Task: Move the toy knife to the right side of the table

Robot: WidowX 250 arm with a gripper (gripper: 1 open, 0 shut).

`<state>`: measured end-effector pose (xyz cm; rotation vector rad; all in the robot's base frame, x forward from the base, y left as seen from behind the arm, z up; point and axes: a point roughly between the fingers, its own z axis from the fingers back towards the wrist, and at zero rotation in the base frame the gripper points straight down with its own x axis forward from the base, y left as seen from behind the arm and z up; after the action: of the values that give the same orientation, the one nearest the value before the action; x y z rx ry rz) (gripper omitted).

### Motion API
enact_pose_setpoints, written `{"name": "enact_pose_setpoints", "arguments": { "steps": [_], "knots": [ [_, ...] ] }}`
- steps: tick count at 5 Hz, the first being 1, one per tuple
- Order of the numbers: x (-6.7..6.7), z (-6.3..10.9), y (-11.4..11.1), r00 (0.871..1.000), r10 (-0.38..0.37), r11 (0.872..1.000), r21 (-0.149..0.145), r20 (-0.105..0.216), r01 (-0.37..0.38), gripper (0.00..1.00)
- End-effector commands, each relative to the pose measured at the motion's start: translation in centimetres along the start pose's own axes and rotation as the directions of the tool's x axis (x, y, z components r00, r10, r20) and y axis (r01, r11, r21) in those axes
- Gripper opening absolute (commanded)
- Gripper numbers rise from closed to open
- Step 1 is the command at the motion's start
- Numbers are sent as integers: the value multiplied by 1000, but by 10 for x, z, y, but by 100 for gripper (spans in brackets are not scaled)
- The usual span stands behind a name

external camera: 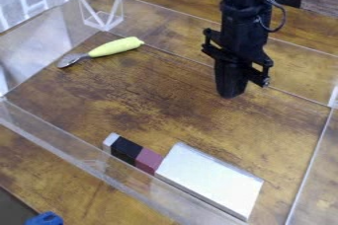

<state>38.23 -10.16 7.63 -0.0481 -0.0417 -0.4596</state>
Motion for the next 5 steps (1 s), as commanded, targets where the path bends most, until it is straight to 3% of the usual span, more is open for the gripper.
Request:
{"name": "enact_pose_setpoints", "arguments": {
  "steps": [1,2,3,4,5],
  "knots": [
    [11,3,-1,997,-34,999,3,74,34,0],
    [18,-8,2,994,-48,999,-5,98,49,0],
    [23,-15,5,991,-64,998,-12,117,65,100],
    [27,-19,9,988,-71,997,-20,134,75,100],
    [20,-20,16,991,-74,997,-30,108,78,100]
  ]
}}
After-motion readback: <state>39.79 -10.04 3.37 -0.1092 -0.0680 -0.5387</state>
